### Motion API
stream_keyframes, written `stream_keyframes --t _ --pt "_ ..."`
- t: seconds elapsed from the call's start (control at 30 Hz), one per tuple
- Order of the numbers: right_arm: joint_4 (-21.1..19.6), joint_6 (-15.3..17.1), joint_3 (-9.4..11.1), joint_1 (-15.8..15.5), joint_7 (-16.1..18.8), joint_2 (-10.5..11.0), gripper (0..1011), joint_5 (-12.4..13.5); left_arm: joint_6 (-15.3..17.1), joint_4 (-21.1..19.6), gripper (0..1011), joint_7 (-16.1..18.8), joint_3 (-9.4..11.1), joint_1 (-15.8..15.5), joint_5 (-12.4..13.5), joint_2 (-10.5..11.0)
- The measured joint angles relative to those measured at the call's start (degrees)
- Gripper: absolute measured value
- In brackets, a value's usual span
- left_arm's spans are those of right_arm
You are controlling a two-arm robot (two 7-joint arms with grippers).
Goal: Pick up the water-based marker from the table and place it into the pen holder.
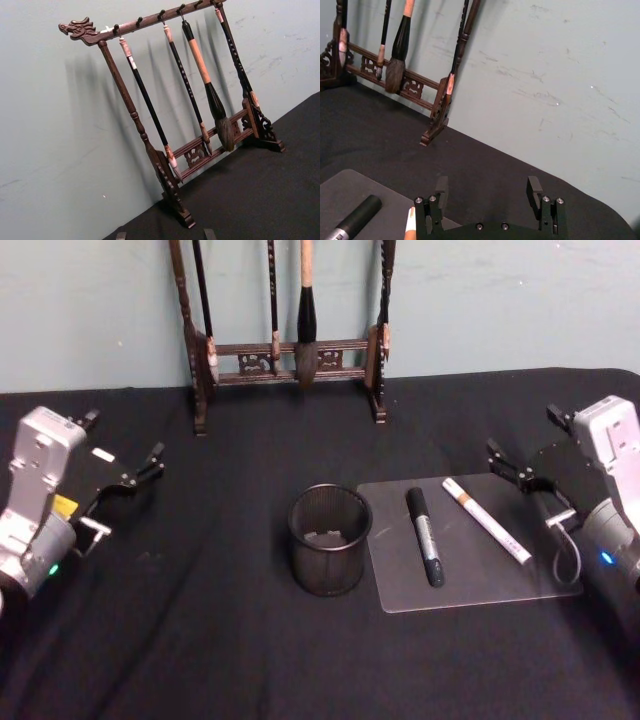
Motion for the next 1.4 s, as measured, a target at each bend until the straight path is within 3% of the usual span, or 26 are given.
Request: stream_keyframes --t 0.13,0.3,0.47,0.6,0.97,1.4 --pt "-0.77 0.64 0.8 -0.24 2.48 0.25 1000 1.33 0.0 0.0 1001 0.0 0.0 0.0 0.0 0.0" --pt "-2.42 3.6 1.61 -0.18 8.22 1.25 1000 4.56 0.0 0.0 1001 0.0 0.0 0.0 0.0 0.0" --pt "-3.38 8.85 2.14 0.59 14.31 2.16 1000 8.06 0.0 0.0 1001 0.0 0.0 0.0 0.0 0.0" --pt "-3.64 12.73 2.46 1.05 17.02 2.43 1000 9.71 0.0 0.0 1001 0.0 0.0 0.0 0.0 0.0" --pt "-3.33 20.08 2.25 1.93 21.23 2.97 1000 9.79 0.0 0.0 1001 0.0 0.0 0.0 0.0 0.0" --pt "-0.73 23.57 1.96 2.91 24.61 1.76 1000 8.36 0.0 0.0 1001 0.0 0.0 0.0 0.0 0.0"
